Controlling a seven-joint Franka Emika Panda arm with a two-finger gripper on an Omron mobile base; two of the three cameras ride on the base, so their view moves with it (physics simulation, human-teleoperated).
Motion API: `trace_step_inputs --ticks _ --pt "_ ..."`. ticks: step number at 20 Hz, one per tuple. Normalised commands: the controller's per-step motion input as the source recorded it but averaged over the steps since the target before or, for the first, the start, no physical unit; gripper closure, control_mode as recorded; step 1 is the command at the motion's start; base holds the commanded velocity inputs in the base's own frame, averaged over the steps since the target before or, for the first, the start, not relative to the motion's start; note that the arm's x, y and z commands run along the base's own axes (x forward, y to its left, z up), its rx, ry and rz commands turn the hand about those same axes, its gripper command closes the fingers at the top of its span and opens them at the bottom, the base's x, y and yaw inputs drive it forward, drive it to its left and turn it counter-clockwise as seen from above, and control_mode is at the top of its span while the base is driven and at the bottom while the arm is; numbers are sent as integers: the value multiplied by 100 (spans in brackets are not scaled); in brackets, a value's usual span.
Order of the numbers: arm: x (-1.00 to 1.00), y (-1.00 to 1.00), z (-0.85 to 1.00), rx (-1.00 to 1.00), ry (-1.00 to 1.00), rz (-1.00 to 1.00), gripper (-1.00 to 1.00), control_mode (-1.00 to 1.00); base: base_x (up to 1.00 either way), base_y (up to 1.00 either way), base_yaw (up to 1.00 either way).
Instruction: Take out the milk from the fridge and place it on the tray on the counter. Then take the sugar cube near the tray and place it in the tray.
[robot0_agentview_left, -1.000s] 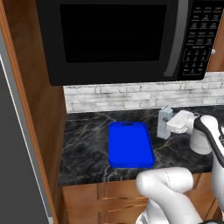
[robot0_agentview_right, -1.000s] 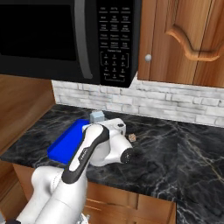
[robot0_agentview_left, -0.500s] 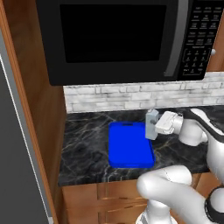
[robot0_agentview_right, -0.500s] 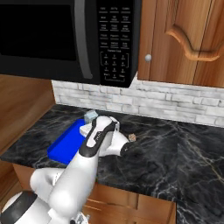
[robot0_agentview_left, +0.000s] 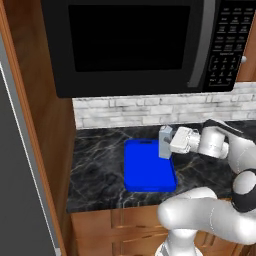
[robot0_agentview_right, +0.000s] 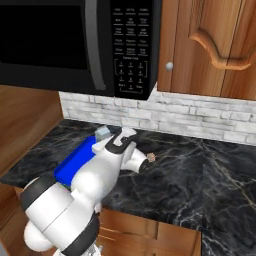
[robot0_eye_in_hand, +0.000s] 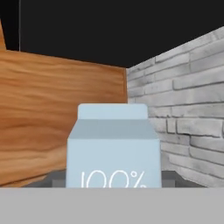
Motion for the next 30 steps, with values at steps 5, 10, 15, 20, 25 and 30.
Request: trace_step_inputs --ticks 5,10,15,20,25,30 --pt "44 40 -25 0 -1 2 100 -100 0 0 0" --pt "48 34 -29 0 0 0 100 -100 0 0 0" --pt "34 25 -26 0 0 0 100 -100 0 0 0" --pt "24 27 -23 0 -3 0 100 -100 0 0 0" --pt "28 29 -8 0 -1 0 100 -100 0 0 0" --pt "-27 -14 -7 0 -11 5 100 -100 0 0 0"
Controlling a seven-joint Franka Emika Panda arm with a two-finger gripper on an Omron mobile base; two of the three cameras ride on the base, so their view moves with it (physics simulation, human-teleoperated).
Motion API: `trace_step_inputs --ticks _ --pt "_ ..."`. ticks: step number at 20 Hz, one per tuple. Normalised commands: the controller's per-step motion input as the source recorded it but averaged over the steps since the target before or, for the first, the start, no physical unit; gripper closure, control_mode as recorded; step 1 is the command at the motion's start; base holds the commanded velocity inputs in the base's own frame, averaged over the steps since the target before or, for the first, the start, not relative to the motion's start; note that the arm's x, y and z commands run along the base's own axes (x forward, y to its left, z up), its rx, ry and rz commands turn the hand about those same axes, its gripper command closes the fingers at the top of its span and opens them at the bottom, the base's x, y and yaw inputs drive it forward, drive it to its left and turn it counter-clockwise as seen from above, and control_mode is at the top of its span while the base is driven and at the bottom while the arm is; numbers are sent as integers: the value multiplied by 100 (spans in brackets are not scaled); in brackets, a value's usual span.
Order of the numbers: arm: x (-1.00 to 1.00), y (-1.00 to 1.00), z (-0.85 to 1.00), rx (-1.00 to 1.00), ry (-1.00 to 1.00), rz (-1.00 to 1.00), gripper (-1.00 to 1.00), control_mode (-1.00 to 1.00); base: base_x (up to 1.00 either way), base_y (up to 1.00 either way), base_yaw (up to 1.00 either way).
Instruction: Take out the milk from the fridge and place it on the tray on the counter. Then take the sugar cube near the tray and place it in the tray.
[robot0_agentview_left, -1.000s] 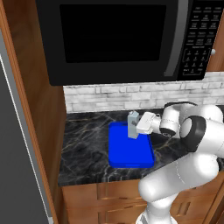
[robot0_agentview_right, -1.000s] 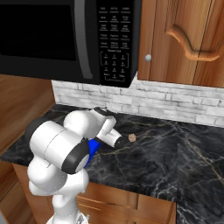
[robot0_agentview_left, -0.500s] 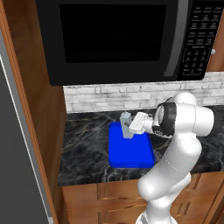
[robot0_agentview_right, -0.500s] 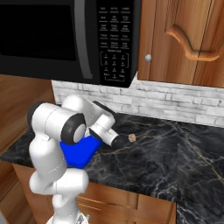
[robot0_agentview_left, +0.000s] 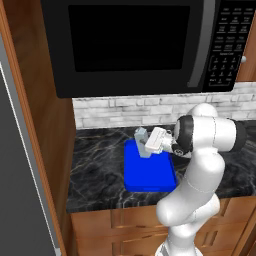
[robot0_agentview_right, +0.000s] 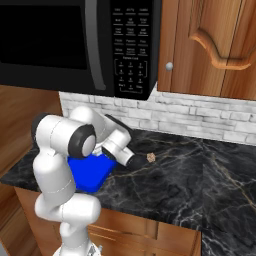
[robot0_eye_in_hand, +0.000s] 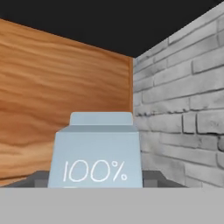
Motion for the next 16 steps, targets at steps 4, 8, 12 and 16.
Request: trace_step_inputs --ticks 4,8,12,16 --pt "-26 -19 -13 3 -18 7 100 -100 0 0 0" --pt "-4 -27 -19 3 -18 7 100 -100 0 0 0" --pt "0 -42 -27 3 -15 8 100 -100 0 0 0" --pt "1 -35 -36 3 -3 8 100 -100 0 0 0"
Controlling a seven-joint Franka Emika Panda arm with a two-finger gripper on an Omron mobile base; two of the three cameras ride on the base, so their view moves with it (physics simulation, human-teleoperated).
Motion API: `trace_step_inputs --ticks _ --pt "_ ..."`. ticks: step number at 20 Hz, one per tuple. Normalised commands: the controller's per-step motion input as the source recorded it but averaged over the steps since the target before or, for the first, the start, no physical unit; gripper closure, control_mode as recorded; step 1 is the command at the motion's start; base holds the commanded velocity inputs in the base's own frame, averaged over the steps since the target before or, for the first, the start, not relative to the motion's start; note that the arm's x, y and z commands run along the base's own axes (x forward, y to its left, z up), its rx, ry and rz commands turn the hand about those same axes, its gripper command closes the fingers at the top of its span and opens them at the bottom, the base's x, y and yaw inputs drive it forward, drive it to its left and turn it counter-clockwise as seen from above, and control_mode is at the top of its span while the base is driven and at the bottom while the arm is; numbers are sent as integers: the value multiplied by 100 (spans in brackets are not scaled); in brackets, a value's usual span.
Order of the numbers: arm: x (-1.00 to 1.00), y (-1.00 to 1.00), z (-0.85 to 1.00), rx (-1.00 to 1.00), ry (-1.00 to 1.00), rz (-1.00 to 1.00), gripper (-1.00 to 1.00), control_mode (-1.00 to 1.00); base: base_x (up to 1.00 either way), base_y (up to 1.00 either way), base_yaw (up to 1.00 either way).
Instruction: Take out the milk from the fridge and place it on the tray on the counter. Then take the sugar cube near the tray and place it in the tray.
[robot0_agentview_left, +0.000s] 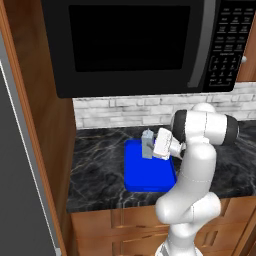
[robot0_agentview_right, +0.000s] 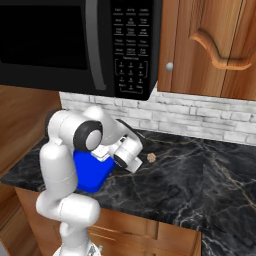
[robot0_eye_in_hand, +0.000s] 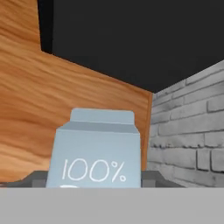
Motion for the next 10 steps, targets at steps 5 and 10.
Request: trace_step_inputs --ticks 5,10 --pt "5 -4 -24 0 0 3 -100 -100 0 0 0" --pt "-5 -1 0 0 -2 0 -100 -100 0 0 0"
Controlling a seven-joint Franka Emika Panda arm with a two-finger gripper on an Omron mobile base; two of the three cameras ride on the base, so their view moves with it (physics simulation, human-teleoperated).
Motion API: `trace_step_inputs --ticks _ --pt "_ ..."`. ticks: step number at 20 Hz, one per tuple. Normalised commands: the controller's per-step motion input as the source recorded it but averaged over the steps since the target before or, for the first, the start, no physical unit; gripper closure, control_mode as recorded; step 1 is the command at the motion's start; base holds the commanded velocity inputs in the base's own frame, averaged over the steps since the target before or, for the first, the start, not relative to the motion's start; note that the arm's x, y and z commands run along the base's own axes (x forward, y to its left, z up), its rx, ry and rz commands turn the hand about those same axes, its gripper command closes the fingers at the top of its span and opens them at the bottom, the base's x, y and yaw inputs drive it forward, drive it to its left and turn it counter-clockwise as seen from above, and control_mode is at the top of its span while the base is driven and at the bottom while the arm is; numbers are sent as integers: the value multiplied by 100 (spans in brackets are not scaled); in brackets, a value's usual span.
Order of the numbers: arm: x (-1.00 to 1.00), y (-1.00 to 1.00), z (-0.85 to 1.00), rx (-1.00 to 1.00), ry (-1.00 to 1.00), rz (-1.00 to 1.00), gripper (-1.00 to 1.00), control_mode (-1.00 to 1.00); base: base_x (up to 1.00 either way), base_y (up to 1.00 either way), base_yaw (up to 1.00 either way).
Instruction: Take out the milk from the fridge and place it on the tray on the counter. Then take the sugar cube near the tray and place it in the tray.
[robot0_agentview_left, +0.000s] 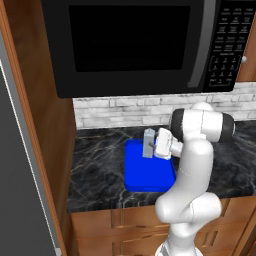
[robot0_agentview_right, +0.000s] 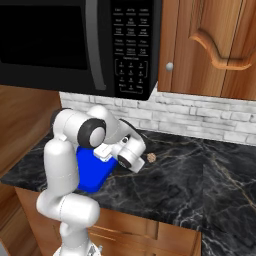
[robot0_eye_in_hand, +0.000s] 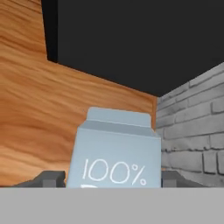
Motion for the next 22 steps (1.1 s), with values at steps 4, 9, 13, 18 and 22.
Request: trace_step_inputs --ticks 4,9,13,18,22 --pt "-23 -2 3 0 -9 0 -100 -100 0 0 0" --pt "-14 -2 10 0 -14 0 -100 -100 0 0 0" --pt "1 -12 0 1 -12 0 -100 -100 0 0 0" --pt "4 -23 2 4 -8 0 -100 -100 0 0 0" --pt "0 -28 11 7 -9 0 -100 -100 0 0 0"
